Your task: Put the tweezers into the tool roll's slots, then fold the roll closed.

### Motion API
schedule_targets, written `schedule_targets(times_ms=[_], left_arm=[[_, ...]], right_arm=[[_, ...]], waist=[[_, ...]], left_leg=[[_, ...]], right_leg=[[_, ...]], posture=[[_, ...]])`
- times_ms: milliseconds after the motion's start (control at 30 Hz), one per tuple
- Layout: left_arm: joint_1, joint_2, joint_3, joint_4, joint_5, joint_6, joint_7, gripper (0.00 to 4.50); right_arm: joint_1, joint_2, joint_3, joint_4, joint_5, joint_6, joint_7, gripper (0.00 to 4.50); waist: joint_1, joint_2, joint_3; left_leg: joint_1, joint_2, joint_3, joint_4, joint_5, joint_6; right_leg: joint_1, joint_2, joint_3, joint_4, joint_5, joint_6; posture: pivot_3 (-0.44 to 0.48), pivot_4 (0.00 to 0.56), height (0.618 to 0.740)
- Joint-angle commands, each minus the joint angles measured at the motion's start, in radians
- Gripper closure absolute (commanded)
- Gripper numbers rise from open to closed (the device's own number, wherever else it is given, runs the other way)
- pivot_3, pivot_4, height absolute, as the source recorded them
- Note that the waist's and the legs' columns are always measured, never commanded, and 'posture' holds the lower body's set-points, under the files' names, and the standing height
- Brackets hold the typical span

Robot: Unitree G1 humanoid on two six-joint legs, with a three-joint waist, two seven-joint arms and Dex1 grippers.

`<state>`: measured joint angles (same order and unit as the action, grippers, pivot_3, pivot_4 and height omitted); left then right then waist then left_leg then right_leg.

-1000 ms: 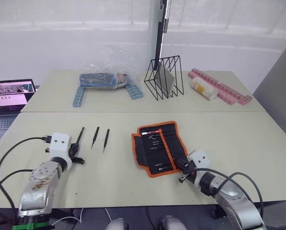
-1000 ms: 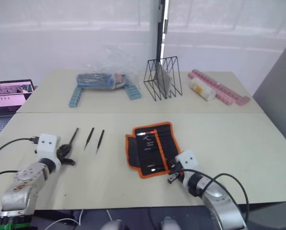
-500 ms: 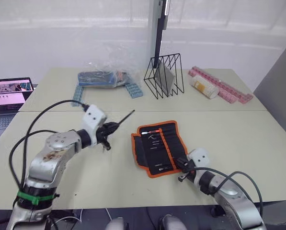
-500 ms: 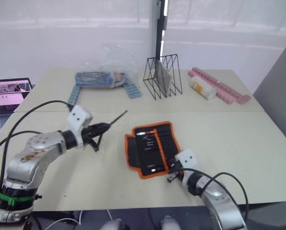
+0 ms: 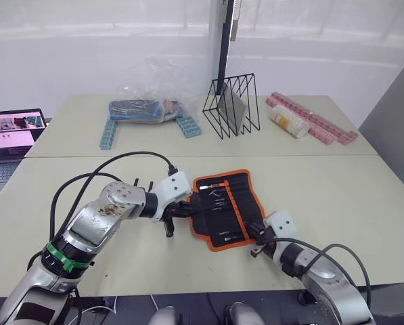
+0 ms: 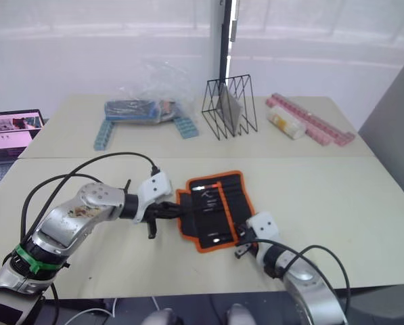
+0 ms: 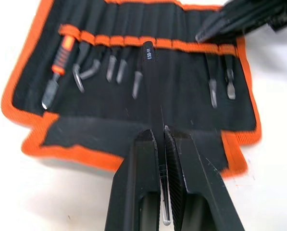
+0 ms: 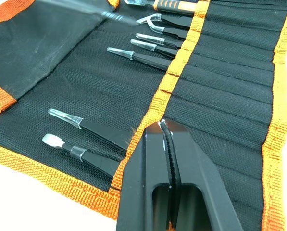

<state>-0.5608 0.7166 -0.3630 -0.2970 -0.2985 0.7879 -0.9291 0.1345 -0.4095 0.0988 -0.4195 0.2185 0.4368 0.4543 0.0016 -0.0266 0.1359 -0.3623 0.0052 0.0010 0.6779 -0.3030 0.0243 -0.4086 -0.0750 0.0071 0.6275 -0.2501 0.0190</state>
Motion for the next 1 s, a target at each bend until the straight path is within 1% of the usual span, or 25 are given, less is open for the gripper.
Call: schedule_targets(times_ms=[33, 267, 500, 700, 1000], left_arm=[[-0.047, 0.003, -0.043, -0.002, 0.052, -0.023, -0.018, 4.46], [-0.104, -0.013, -0.122, 0.019, 0.129, -0.017, -0.038, 4.46], [-0.141, -0.022, -0.175, 0.062, 0.186, -0.029, -0.073, 4.46], [-0.178, -0.062, -0.226, 0.12, 0.245, -0.074, -0.094, 4.46], [-0.218, -0.138, -0.244, 0.192, 0.3, -0.096, -0.096, 4.46]], right_arm=[[0.064, 0.003, 0.023, 0.008, -0.004, 0.054, -0.007, 4.5], [0.09, 0.012, 0.024, -0.019, -0.003, 0.064, -0.029, 4.5], [0.098, 0.02, 0.026, -0.03, -0.005, 0.069, -0.043, 4.5], [0.11, 0.026, 0.028, -0.04, -0.004, 0.07, -0.053, 4.5], [0.123, 0.033, 0.029, -0.049, -0.004, 0.073, -0.064, 4.5]], waist=[[0.002, 0.0, 0.0], [0.001, 0.0, 0.0], [0.001, 0.0, 0.0], [0.002, 0.0, 0.0], [0.002, 0.0, 0.0]], left_leg=[[0.0, 0.0, 0.0, 0.0, 0.0, 0.0], [0.001, -0.002, 0.0, 0.0, 0.0, 0.0], [0.001, -0.003, 0.0, 0.001, 0.0, 0.0], [0.002, -0.004, -0.001, 0.001, 0.0, 0.001], [0.002, -0.005, -0.001, 0.002, 0.0, 0.001]], right_leg=[[0.0, 0.0, 0.0, 0.0, 0.0, 0.0], [0.0, 0.0, 0.001, 0.001, -0.001, 0.001], [0.0, 0.0, 0.001, 0.002, -0.001, 0.002], [0.001, 0.0, 0.001, 0.002, -0.001, 0.002], [0.001, 0.0, 0.001, 0.003, -0.001, 0.002]], posture=[[0.0, 0.15, 0.724], [0.0, 0.15, 0.724], [0.0, 0.15, 0.724], [0.0, 0.15, 0.724], [0.0, 0.15, 0.724]])
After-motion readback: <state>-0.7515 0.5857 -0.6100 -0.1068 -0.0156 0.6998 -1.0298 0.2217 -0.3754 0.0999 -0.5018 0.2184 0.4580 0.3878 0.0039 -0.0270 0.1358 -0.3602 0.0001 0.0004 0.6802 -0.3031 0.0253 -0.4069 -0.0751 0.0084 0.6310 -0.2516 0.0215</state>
